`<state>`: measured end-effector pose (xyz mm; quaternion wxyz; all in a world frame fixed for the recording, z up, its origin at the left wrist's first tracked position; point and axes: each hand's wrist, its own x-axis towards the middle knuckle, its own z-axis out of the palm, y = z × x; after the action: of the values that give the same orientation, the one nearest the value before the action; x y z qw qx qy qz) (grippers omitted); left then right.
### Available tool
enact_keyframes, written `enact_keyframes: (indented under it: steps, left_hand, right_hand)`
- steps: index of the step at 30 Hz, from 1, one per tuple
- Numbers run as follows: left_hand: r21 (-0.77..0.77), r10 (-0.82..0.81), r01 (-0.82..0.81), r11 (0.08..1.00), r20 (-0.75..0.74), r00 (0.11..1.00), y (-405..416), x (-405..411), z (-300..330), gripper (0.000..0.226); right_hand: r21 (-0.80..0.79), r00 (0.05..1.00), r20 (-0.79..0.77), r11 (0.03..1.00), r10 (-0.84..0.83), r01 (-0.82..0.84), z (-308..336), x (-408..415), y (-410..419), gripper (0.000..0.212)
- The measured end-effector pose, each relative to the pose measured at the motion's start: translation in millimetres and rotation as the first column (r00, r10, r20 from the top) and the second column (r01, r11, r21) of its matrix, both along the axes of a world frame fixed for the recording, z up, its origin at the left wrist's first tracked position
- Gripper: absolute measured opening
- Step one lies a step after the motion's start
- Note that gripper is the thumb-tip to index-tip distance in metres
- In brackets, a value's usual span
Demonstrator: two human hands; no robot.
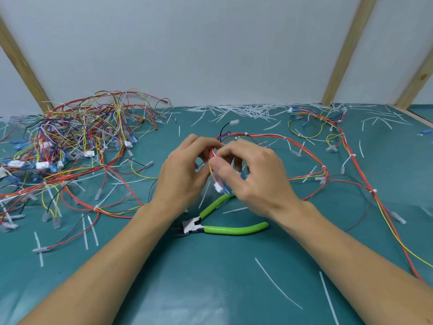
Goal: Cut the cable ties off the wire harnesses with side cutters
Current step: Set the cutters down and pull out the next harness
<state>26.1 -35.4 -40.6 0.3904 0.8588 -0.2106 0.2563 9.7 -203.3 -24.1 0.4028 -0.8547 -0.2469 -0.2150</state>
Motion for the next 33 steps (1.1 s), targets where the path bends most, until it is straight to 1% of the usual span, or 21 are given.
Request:
enact_keyframes:
  steps: [2, 3, 5, 7, 8, 9, 11, 12, 14, 16, 19, 21, 23, 24, 26, 27, 28, 30, 31, 33]
  left_hand:
    - [-0.083, -0.002, 0.003, 0.997, 0.012, 1.0, -2, -1, 0, 0.023]
    - [-0.112, -0.006, 0.008, 0.994, 0.017, 1.0, -2, -1, 0, 0.021]
    - [-0.174, -0.06, 0.063, 0.983, 0.023, 0.998, -2, 0, -1, 0.014]
    - [-0.269, -0.146, 0.144, 0.952, 0.014, 0.989, -1, 1, 0, 0.016]
    - [-0.313, -0.169, 0.161, 0.936, 0.001, 0.986, -1, 2, 2, 0.016]
    - [-0.348, -0.171, 0.153, 0.925, -0.021, 0.985, -1, 3, 3, 0.016]
    - [-0.413, -0.148, 0.098, 0.905, -0.091, 0.985, -1, 4, 4, 0.021]
    - [-0.457, -0.146, 0.072, 0.886, -0.129, 0.981, -1, 5, 4, 0.024]
    - [-0.563, -0.181, 0.048, 0.825, -0.184, 0.966, 0, 8, 4, 0.028]
    - [-0.649, -0.243, 0.046, 0.759, -0.217, 0.946, 3, 9, 5, 0.031]
    - [-0.753, -0.318, 0.028, 0.658, -0.244, 0.916, 7, 12, 7, 0.035]
    - [-0.795, -0.349, 0.003, 0.607, -0.263, 0.899, 11, 14, 9, 0.036]
    - [-0.836, -0.378, -0.031, 0.548, -0.28, 0.882, 15, 17, 10, 0.035]
    - [-0.852, -0.388, -0.057, 0.52, -0.295, 0.873, 17, 18, 10, 0.034]
    - [-0.868, -0.407, -0.127, 0.48, -0.348, 0.845, 21, 22, 11, 0.035]
    - [-0.868, -0.417, -0.165, 0.468, -0.381, 0.825, 22, 24, 11, 0.036]
    - [-0.868, -0.427, -0.2, 0.454, -0.409, 0.807, 22, 26, 10, 0.037]
    - [-0.878, -0.437, -0.265, 0.398, -0.436, 0.787, 22, 28, 8, 0.036]
    - [-0.887, -0.443, -0.286, 0.363, -0.435, 0.784, 23, 29, 7, 0.034]
    - [-0.905, -0.481, -0.295, 0.307, -0.415, 0.772, 26, 29, 4, 0.027]
  right_hand:
    - [0.084, 0.998, 0.038, 0.995, 0.051, -0.054, 0, 1, -2, 0.038]
    - [0.111, 0.997, 0.065, 0.993, 0.042, -0.049, -2, 3, -3, 0.038]
    - [0.151, 0.995, 0.093, 0.988, -0.033, 0.019, -4, 8, -4, 0.031]
    - [0.152, 0.988, 0.096, 0.983, -0.117, 0.102, -8, 16, -6, 0.023]
    - [0.127, 0.985, 0.093, 0.983, -0.146, 0.134, -10, 20, -8, 0.027]
    - [0.094, 0.983, 0.086, 0.984, -0.16, 0.152, -12, 23, -11, 0.035]
    - [0.012, 0.984, 0.037, 0.985, -0.172, 0.171, -15, 29, -17, 0.049]
    - [-0.03, 0.984, -0.004, 0.983, -0.179, 0.179, -17, 31, -19, 0.051]
    - [-0.115, 0.978, -0.076, 0.976, -0.194, 0.185, -21, 35, -23, 0.048]
    - [-0.177, 0.973, -0.118, 0.969, -0.196, 0.174, -25, 38, -25, 0.038]
    - [-0.183, 0.972, -0.167, 0.974, -0.162, 0.131, -27, 40, -25, 0.022]
    - [-0.156, 0.968, -0.205, 0.981, -0.142, 0.111, -27, 40, -25, 0.013]
    - [-0.102, 0.97, -0.207, 0.989, -0.125, 0.106, -25, 40, -25, 0.012]
    - [-0.062, 0.974, -0.193, 0.992, -0.119, 0.109, -24, 39, -24, 0.013]
    - [-0.007, 0.981, -0.161, 0.994, -0.106, 0.106, -21, 38, -24, 0.023]
    - [0.016, 0.982, -0.172, 0.997, -0.075, 0.079, -19, 35, -24, 0.029]
    - [0.061, 0.979, -0.205, 0.998, -0.011, 0.025, -15, 33, -24, 0.031]
    - [0.188, 0.947, -0.282, 0.977, 0.152, -0.1, -10, 30, -25, 0.026]
    - [0.232, 0.928, -0.315, 0.964, 0.197, -0.126, -9, 30, -25, 0.025]
    - [0.261, 0.906, -0.369, 0.959, 0.206, -0.112, -9, 30, -23, 0.026]
